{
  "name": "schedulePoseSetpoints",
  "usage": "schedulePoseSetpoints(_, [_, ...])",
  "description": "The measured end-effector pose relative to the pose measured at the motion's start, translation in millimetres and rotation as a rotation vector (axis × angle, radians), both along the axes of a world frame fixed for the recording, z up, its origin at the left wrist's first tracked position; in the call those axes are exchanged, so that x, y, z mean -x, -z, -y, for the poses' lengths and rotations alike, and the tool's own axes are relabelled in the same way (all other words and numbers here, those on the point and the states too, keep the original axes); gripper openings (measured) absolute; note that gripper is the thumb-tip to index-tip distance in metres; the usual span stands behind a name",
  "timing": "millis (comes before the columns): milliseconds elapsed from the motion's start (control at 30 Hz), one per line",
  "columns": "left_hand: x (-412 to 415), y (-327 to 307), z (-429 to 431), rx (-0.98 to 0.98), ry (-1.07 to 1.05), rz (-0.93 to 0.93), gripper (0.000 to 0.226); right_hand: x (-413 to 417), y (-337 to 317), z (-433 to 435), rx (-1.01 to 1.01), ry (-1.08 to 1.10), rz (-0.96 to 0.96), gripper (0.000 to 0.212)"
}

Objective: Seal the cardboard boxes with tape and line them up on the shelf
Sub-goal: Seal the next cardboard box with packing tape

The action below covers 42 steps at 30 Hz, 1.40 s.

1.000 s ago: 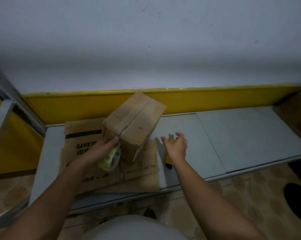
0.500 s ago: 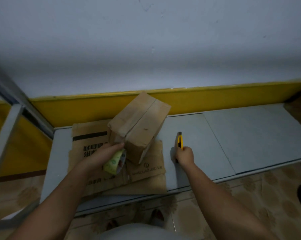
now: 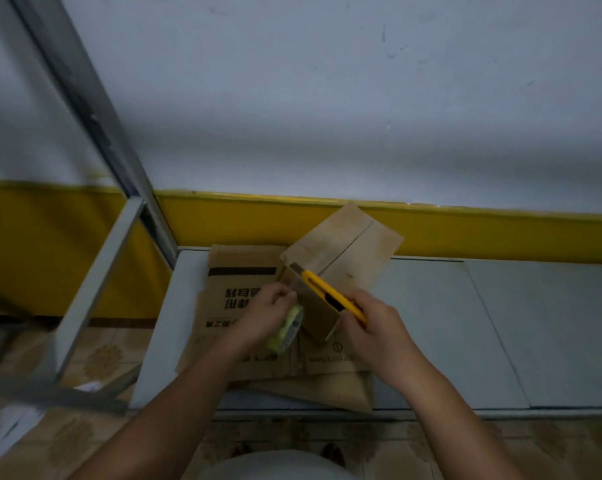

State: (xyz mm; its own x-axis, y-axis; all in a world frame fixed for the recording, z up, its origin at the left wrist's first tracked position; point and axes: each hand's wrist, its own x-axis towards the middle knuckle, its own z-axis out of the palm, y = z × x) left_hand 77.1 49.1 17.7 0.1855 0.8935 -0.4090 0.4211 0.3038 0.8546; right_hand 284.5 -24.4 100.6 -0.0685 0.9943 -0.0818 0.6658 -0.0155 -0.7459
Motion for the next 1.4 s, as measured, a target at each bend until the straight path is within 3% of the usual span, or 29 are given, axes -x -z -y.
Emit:
schedulePoseSetpoints(100, [0.6, 5.5, 2.2, -0.068, -0.080, 0.040, 0.011, 0.1, 5.1, 1.3, 0.046, -0.049, 0.092, 0.018])
schedulePoseSetpoints(200, [0.5, 4.6, 5.7, -0.169, -0.120, 0.149, 0.033, -1.9, 6.9, 1.0, 0.061, -0.083, 0.153, 0.020])
schedulePoseSetpoints(433, [1.0, -6.9, 2.6, -0.252, 0.022, 0.064, 0.063, 1.2, 3.0, -5.1, 0.042, -0.129, 0.289, 0.021])
schedulePoseSetpoints(733, [-4.2, -4.6, 3.4, -0.261, -0.061, 0.066, 0.057, 6.7, -7.2, -14.7, 0.038, -0.145, 0.392, 0.018])
schedulePoseSetpoints(1067, [-1.6, -7.3, -1.5, -0.290, 0.000, 0.004, 0.069, 23.2, -25.6, -36.7, 0.170, -0.253, 0.602, 0.020])
schedulePoseSetpoints(1400, [0.2, -13.9, -4.3, -0.302, 0.026, -0.028, 0.066, 27.7, -32.1, -37.3, 0.236, -0.258, 0.626, 0.021])
